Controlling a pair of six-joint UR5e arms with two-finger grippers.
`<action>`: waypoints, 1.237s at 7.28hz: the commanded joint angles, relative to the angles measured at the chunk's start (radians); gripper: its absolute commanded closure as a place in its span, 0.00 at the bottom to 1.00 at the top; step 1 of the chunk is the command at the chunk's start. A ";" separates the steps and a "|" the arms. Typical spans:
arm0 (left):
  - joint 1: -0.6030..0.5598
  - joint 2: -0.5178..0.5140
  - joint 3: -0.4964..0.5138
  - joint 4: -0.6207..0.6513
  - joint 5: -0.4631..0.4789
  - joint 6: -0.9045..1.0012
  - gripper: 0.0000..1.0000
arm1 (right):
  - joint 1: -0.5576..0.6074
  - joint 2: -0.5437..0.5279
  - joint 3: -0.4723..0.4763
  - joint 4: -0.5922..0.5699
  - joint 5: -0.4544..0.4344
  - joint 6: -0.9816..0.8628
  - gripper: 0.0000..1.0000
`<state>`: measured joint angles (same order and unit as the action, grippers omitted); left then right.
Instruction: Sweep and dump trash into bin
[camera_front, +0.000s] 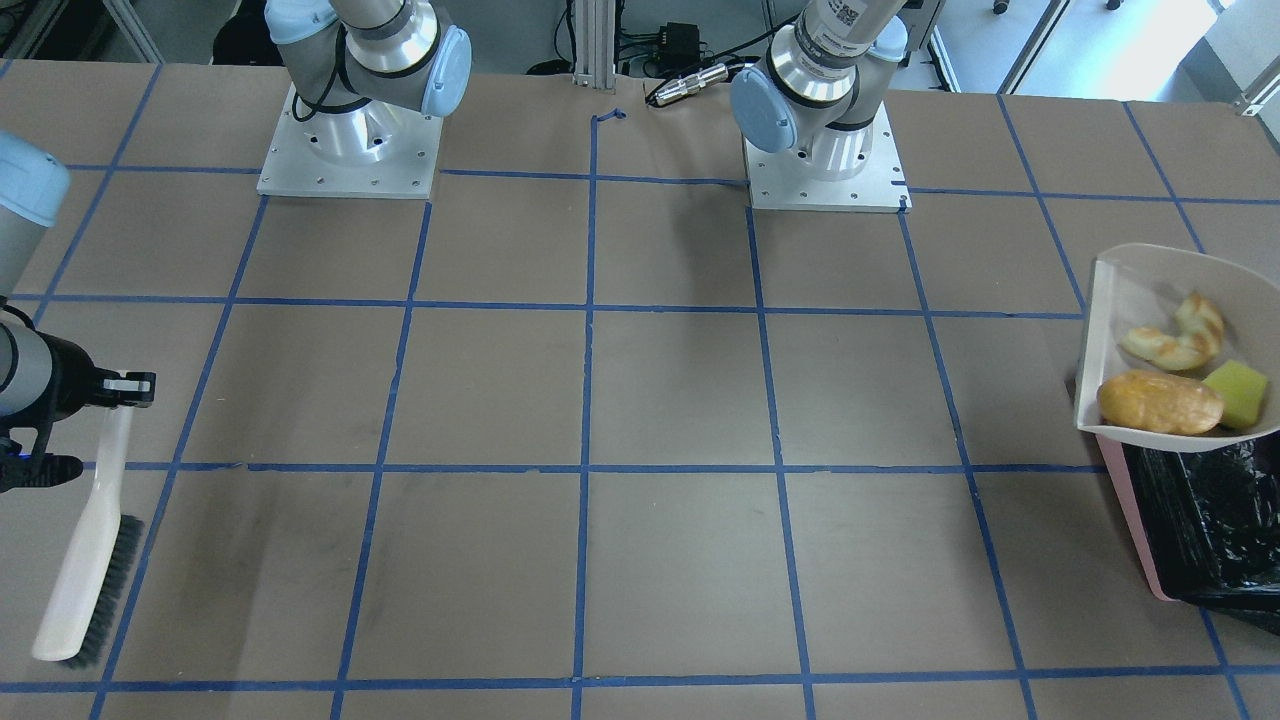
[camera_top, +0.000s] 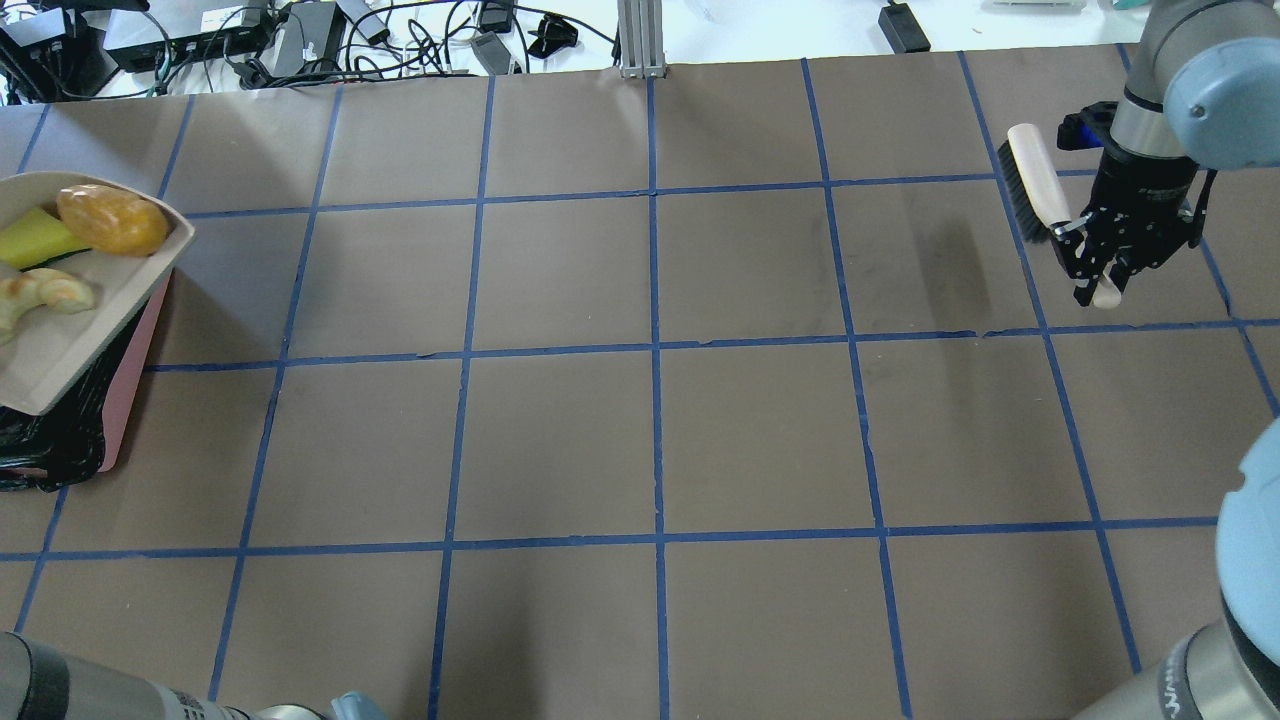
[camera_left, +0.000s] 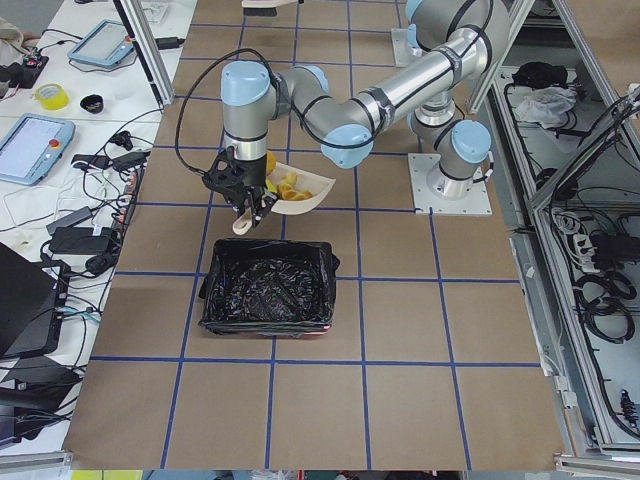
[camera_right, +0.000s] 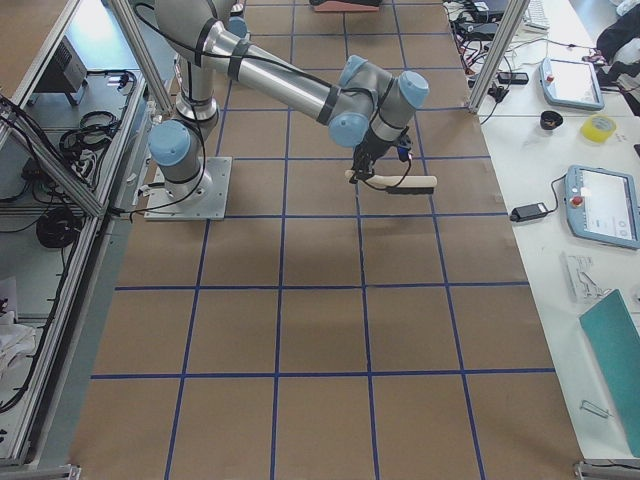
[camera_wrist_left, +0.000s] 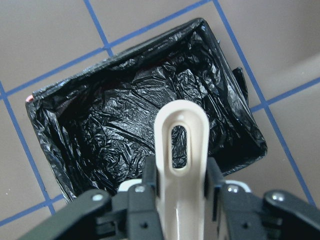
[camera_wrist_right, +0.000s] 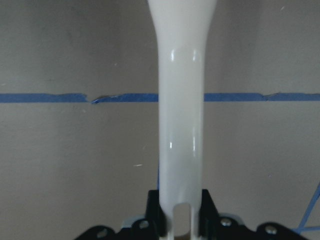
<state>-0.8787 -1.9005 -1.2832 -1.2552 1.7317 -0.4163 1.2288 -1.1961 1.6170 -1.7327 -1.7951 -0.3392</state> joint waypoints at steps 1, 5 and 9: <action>0.087 -0.087 0.124 0.003 -0.006 0.118 1.00 | -0.009 0.026 0.066 -0.128 -0.032 -0.024 1.00; 0.135 -0.305 0.336 0.081 -0.075 0.238 1.00 | -0.005 0.026 0.081 -0.126 -0.018 0.017 1.00; 0.147 -0.368 0.315 0.302 -0.254 0.460 1.00 | 0.004 0.020 0.101 -0.131 -0.018 0.031 1.00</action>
<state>-0.7368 -2.2639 -0.9515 -0.9943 1.5417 -0.0393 1.2288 -1.1755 1.7166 -1.8624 -1.8135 -0.3134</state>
